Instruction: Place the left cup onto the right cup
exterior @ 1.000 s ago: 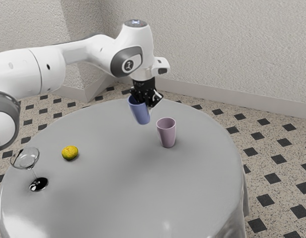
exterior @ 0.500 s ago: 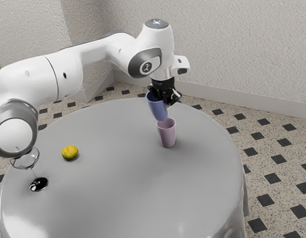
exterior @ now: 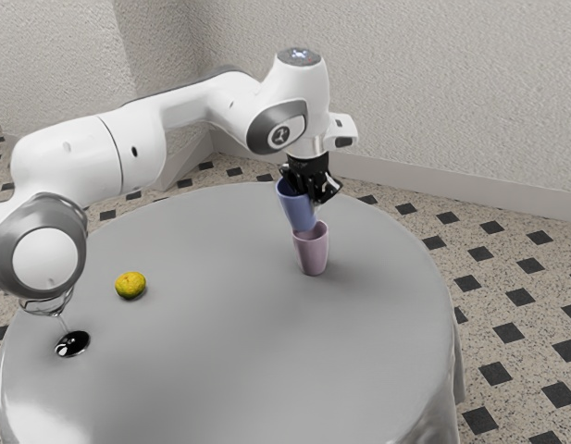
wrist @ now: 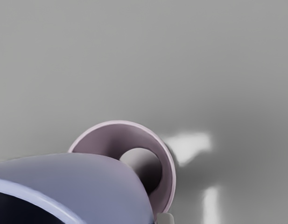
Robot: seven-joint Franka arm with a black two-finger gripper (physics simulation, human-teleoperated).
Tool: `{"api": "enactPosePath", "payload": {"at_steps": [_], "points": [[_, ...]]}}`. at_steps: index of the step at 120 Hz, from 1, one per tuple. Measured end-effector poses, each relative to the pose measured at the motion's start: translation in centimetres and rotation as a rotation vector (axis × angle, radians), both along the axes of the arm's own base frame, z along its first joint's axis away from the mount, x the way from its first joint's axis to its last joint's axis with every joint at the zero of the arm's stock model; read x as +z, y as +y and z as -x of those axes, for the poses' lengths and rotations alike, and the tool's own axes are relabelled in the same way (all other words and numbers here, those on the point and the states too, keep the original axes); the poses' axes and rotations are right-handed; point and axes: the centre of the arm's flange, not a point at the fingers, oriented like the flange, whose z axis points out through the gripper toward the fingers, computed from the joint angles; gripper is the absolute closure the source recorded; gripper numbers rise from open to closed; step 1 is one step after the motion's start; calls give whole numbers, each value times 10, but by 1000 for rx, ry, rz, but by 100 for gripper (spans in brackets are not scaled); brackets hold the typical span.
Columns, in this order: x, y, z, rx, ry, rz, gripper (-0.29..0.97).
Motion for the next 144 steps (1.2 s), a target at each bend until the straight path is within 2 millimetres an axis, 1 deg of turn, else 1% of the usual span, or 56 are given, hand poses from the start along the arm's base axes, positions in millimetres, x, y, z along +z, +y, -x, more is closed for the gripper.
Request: {"api": "enactPosePath", "payload": {"at_steps": [24, 43, 61, 90, 110, 139, 144], "points": [[-5, -1, -2, -13, -4, 3, 78], [-4, -8, -1, -29, -13, 9, 78], [-7, -8, -3, -32, -16, 9, 78], [-15, -7, -3, -36, -9, 8, 78], [-29, -8, -5, -41, 0, 11, 78], [-34, -6, -6, -42, -1, 11, 78], [-36, -6, -7, -41, 0, 11, 76]]}}
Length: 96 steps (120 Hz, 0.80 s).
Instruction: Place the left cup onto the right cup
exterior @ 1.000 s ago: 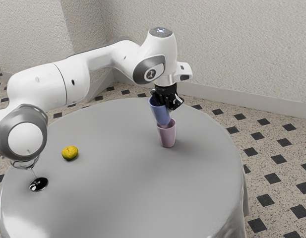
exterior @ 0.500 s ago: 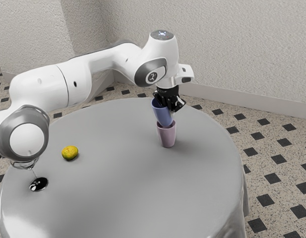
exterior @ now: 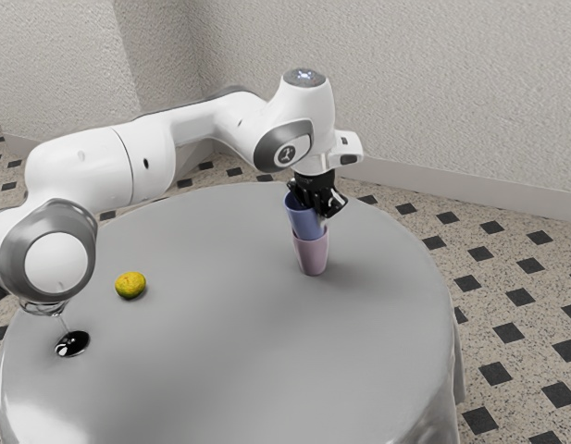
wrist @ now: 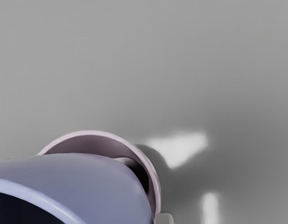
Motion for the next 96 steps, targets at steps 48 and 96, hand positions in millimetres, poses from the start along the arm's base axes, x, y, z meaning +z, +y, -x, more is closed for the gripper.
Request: {"api": "enactPosePath", "payload": {"at_steps": [48, 96], "points": [[-2, 0, -1, -16, -4, 9, 49], [21, -4, 0, -29, -34, 5, 45]]}}
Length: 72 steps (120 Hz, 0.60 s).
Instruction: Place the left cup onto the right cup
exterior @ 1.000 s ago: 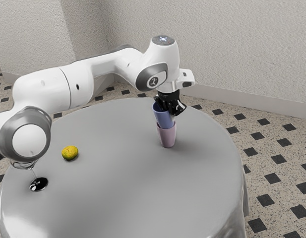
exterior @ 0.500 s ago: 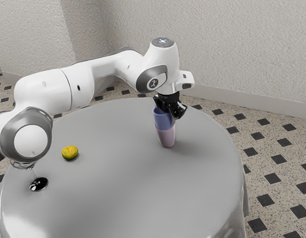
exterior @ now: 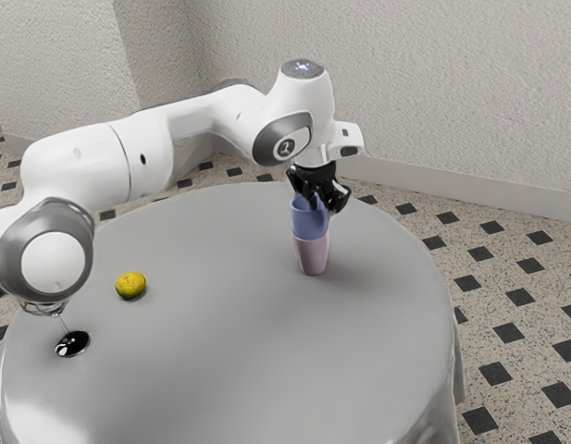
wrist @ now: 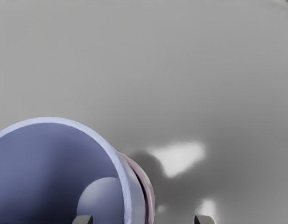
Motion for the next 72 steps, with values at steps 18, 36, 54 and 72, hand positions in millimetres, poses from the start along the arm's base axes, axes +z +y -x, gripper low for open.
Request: {"api": "enactPosePath", "payload": {"at_steps": [18, 36, 54, 72], "points": [[66, -15, 17, -21, -62, -33, 39], [142, -20, 45, -19, -108, -63, 19], [200, 28, 95, 88, -53, -99, 10], [227, 108, 161, 258, 61, -68, 5]]}}
